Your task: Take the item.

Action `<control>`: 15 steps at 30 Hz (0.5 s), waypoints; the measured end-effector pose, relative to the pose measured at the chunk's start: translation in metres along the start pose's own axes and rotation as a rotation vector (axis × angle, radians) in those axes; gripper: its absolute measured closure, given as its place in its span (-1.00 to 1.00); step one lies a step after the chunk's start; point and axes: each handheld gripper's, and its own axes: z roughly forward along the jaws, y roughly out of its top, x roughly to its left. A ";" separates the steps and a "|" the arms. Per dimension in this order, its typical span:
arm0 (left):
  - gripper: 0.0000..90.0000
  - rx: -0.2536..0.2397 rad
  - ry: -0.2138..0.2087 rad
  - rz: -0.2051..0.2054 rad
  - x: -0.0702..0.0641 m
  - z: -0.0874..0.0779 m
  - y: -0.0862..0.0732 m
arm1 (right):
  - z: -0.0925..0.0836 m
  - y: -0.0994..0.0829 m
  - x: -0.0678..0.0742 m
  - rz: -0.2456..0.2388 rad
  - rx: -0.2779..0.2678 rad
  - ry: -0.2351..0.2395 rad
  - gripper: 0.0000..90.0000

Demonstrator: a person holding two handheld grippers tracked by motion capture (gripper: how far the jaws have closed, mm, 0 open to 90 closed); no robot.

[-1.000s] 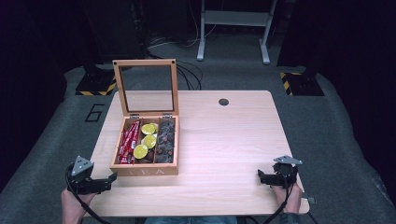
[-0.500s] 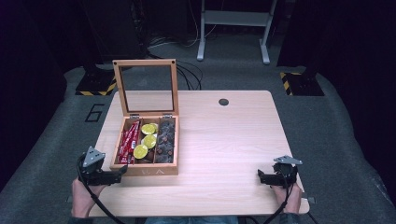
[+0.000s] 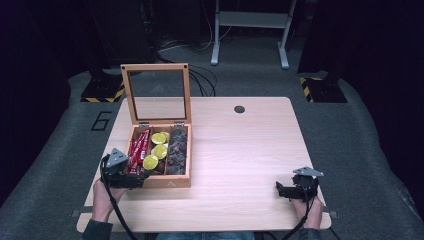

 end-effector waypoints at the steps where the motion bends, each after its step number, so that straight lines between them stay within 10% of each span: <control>1: -1.00 -0.005 -0.006 0.003 -0.002 0.004 0.003 | 0.000 0.000 0.000 0.002 0.002 0.000 -0.98; 15: -0.78 0.015 -0.065 0.008 -0.005 0.027 0.013 | 0.000 0.000 0.001 0.009 -0.005 -0.004 -0.96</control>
